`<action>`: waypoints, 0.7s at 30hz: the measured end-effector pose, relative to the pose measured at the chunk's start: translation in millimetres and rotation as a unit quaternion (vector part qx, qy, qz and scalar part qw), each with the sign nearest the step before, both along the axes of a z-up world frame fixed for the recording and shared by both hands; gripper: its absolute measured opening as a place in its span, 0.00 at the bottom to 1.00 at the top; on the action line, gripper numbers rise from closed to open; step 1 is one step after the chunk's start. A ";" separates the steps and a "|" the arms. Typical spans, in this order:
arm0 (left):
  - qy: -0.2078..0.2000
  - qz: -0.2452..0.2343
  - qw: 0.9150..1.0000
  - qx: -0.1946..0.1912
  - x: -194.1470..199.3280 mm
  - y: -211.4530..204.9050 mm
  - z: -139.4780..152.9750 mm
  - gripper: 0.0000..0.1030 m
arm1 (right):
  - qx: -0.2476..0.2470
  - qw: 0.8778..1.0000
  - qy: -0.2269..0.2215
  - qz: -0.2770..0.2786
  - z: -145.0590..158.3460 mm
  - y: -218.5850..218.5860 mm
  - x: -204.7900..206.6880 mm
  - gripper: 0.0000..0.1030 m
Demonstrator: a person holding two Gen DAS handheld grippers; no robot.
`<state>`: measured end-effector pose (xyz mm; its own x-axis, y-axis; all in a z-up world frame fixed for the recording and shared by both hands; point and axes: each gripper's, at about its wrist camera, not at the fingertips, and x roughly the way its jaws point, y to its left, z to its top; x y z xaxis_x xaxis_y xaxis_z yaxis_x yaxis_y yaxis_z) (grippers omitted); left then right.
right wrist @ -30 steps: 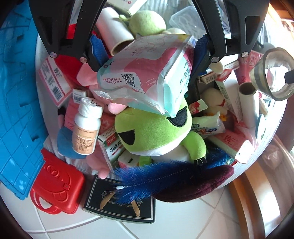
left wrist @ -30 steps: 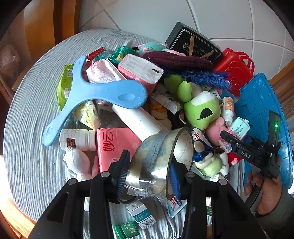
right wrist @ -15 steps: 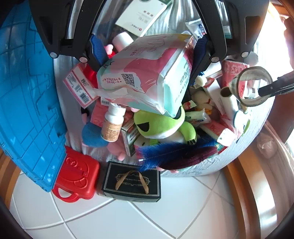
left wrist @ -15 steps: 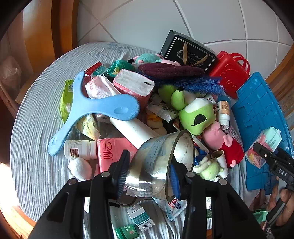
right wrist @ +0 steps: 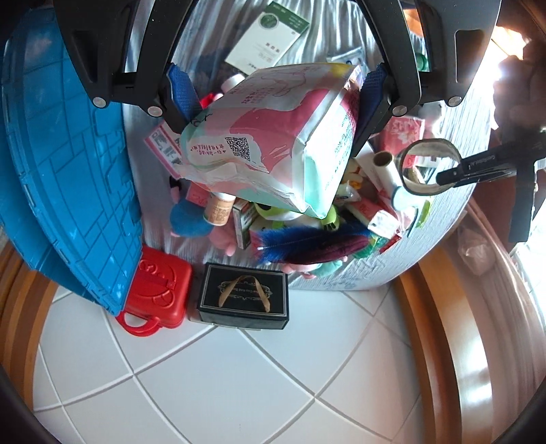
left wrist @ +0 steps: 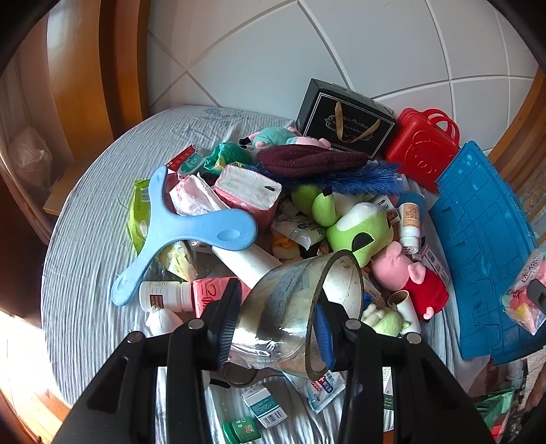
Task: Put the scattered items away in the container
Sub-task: 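Carry the tape roll and Kotex pack with both tools over the blue crate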
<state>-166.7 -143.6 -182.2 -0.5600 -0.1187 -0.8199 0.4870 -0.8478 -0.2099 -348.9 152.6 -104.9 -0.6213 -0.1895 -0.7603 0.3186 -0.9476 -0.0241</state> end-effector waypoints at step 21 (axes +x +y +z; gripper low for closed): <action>0.012 -0.023 0.997 -0.076 -20.4 76.5 75.3 0.38 | -0.025 0.999 0.039 -0.011 46.4 46.7 33.3 0.75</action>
